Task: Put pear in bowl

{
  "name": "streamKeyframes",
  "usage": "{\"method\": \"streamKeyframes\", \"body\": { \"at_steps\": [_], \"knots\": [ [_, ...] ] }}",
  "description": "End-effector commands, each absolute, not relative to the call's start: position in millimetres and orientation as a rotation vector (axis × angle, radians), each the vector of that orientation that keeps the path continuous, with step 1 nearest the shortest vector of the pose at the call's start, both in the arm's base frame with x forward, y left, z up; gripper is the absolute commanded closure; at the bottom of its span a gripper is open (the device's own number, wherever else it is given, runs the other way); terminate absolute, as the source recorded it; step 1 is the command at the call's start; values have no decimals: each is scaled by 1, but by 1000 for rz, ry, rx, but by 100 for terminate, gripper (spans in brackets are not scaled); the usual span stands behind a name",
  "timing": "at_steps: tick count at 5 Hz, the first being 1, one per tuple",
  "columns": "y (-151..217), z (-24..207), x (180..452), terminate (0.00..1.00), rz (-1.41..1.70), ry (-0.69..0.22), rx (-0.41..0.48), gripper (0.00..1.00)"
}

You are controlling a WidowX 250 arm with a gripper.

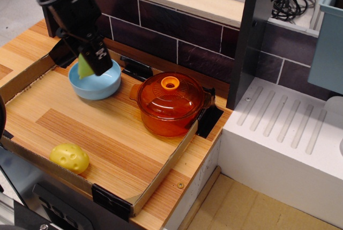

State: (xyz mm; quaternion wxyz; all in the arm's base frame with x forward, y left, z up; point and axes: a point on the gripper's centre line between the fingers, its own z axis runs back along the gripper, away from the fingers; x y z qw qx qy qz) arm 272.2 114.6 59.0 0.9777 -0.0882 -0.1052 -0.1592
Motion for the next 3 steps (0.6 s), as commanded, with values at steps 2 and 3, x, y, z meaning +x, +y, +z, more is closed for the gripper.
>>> {"method": "streamKeyframes", "body": {
  "at_steps": [2, 3],
  "knots": [
    [138, 77, 276, 0, -429, -206, -56, 0],
    [131, 100, 269, 0, -424, -249, -107, 0]
  ]
}}
